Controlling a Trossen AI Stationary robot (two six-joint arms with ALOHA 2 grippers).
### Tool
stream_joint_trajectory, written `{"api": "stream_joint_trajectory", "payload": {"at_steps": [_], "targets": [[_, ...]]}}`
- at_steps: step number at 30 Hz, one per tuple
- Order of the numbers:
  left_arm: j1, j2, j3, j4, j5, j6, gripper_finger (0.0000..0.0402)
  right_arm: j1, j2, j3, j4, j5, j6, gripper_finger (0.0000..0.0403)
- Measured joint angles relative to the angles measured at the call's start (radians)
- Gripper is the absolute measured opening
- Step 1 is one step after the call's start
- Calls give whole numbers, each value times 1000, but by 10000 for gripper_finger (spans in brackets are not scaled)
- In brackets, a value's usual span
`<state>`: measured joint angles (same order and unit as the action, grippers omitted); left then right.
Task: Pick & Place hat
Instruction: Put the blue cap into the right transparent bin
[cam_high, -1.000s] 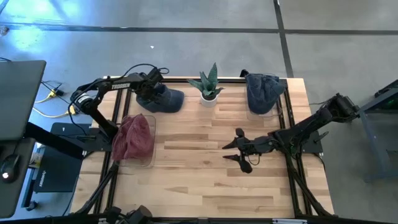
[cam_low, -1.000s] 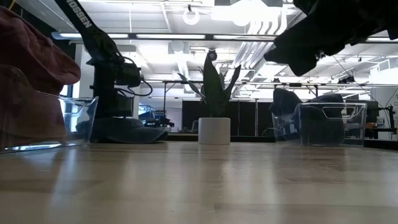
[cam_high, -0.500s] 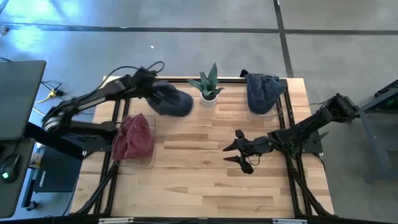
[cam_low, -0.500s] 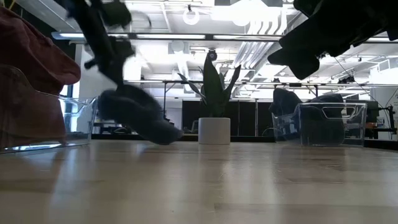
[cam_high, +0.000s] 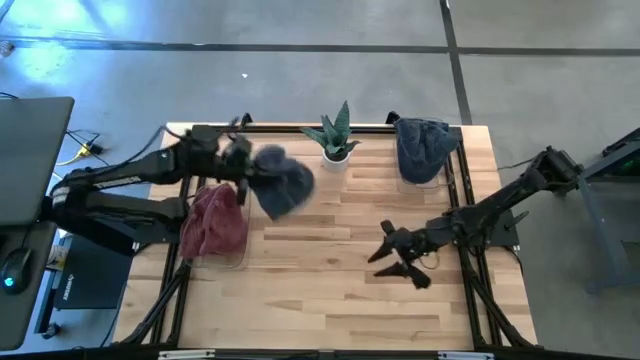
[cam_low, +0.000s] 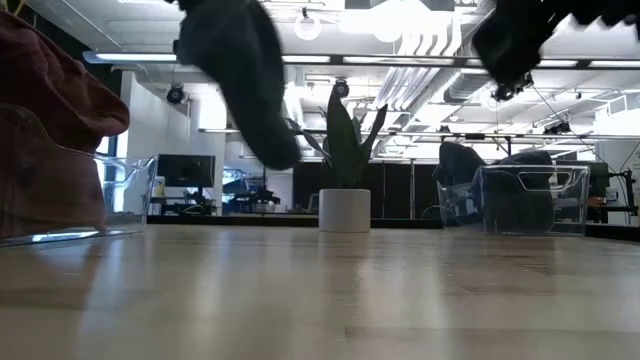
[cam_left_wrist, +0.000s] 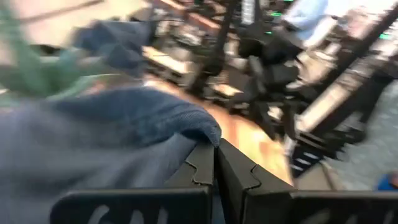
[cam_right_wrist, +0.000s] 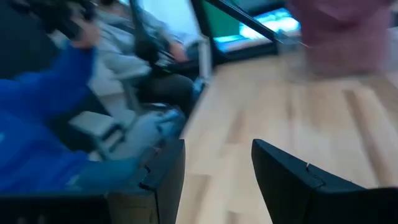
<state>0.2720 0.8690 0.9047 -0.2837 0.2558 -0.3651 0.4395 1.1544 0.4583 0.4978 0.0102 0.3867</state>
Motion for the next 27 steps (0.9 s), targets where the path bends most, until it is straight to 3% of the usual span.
{"api": "stream_joint_trajectory", "payload": {"at_steps": [5,9,19,27], "targets": [[-182,148,-3,95,-65,-33,0,100,-92,0,1,11,-17,181],[-280,272,3,250,-90,-34,0,183,-150,0,-21,92,-48,181],[-245,452,238,-12,-433,188,0,264,-209,0,-178,362,-80,181],[-370,737,269,111,-427,233,0,263,-206,0,-197,408,-81,181]]}}
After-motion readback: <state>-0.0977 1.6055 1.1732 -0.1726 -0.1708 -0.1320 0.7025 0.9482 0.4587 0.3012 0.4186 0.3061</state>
